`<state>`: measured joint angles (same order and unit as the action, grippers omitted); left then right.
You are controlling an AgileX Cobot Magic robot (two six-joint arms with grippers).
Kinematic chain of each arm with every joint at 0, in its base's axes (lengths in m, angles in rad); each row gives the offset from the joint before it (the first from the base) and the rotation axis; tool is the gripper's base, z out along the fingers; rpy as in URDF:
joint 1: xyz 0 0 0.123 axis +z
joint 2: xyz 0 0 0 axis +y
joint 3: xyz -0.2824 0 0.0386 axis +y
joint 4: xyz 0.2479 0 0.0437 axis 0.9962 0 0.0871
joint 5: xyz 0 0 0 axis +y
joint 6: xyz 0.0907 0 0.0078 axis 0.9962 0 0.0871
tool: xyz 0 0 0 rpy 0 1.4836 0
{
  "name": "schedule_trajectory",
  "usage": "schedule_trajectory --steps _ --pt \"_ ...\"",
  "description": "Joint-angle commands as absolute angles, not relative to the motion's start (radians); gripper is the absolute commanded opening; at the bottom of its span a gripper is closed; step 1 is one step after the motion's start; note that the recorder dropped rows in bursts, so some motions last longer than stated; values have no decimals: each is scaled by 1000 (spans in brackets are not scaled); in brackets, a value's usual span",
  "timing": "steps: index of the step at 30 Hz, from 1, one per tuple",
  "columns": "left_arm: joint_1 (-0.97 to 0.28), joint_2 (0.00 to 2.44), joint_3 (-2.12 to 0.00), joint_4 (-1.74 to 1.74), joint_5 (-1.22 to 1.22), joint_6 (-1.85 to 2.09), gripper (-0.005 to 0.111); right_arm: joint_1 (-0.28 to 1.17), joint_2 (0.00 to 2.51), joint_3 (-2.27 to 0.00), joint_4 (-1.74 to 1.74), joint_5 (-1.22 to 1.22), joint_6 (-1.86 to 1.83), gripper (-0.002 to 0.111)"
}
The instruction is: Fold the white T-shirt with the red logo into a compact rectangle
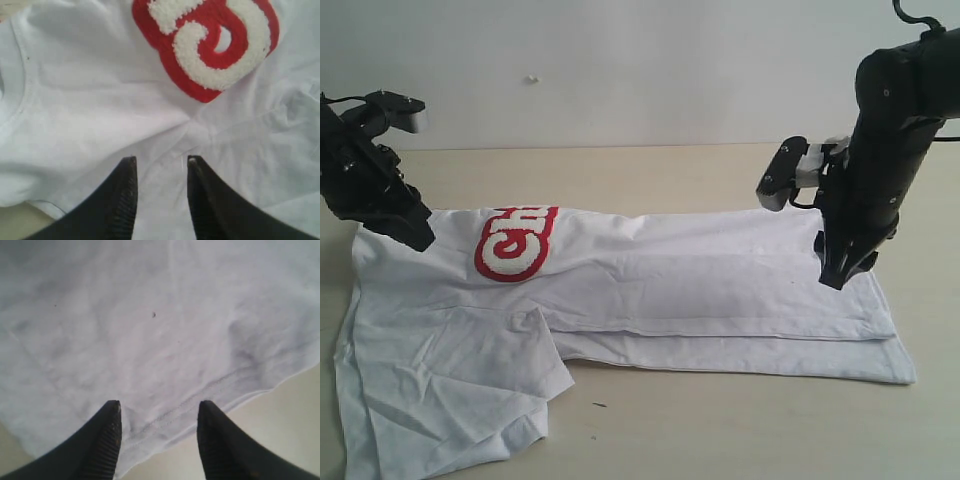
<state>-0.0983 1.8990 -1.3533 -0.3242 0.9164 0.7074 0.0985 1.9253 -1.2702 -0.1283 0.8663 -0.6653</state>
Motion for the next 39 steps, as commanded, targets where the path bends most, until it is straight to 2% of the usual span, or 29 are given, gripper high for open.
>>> schedule_trajectory --steps 1,16,25,35,37,39 --pt "-101 1890 -1352 -334 918 711 35 100 1919 -1272 -80 867 -644 47" --pt "-101 1890 -1352 -338 917 711 35 116 1994 -1272 -33 1004 -833 45" --pt "-101 1890 -1352 -338 910 711 35 187 2022 -1272 -95 979 -866 45" --pt "-101 1890 -1352 -338 910 711 35 187 2081 -1272 -113 948 -836 45" --pt "-101 1890 -1352 -338 910 711 35 187 2090 -1272 -113 951 -825 43" --pt "-101 1890 -1352 -338 910 711 35 187 2090 -1272 -113 951 -814 35"
